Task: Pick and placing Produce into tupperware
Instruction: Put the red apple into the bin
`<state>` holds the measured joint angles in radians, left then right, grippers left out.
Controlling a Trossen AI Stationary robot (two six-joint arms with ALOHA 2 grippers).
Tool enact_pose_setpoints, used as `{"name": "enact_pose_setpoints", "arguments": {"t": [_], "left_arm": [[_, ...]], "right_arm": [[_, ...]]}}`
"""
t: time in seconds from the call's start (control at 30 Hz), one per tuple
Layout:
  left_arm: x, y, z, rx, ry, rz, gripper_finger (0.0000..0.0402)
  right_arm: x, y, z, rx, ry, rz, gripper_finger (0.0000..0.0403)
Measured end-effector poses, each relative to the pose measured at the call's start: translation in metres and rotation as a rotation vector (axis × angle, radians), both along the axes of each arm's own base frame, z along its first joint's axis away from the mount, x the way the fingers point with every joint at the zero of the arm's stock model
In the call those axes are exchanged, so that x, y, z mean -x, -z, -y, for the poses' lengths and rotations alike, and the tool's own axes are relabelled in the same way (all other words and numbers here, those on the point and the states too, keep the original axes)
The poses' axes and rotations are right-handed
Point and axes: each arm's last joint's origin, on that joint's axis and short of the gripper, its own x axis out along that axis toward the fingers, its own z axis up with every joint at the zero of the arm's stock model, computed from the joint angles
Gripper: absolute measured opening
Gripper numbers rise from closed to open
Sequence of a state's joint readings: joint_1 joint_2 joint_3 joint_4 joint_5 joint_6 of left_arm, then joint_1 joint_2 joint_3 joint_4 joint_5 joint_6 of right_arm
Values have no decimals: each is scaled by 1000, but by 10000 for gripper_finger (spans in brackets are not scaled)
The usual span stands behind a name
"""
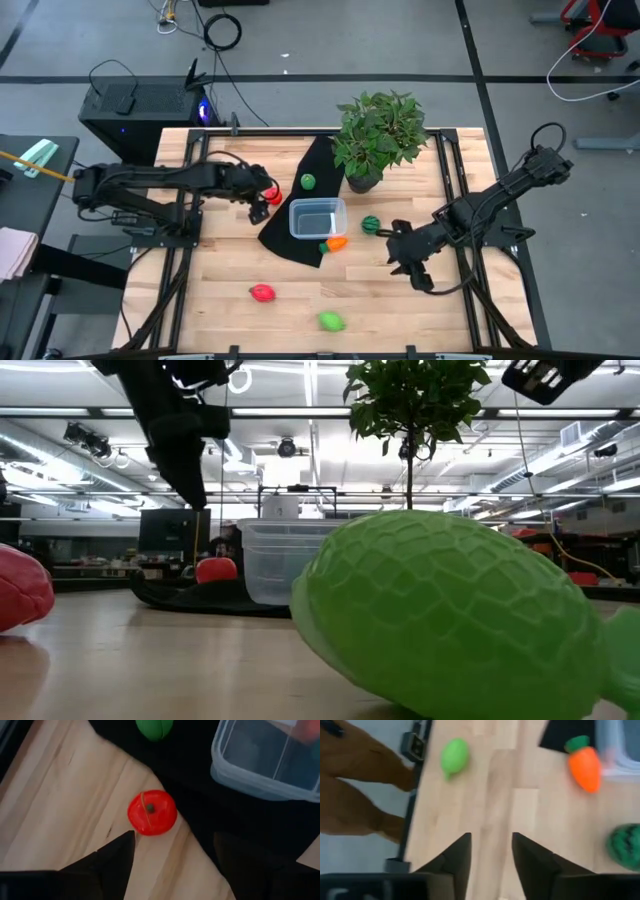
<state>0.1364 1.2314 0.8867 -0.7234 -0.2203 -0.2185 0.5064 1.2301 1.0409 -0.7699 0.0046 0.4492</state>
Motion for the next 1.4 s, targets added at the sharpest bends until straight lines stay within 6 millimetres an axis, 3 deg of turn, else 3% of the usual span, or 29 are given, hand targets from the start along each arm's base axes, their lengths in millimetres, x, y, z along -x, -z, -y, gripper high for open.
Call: {"name": "enact_pose_setpoints", "arguments": {"t": [0.2,0.47,0.73,1.13,1.4], "left_arm": [[-3,2,0,-75,146,-44,282],[-4,1,-4,-92,146,-33,282],[-6,6,-16,-48,130,-48,306],[-25,51,-30,9,124,-231,378],[-34,54,-34,-7,117,-173,399]], "right_arm": [[0,1,2,45,31,9,218],[2,2,5,98,58,1,260],[2,2,4,102,52,3,260],[2,2,5,98,58,1,259],[2,2,4,94,61,3,260]]}}
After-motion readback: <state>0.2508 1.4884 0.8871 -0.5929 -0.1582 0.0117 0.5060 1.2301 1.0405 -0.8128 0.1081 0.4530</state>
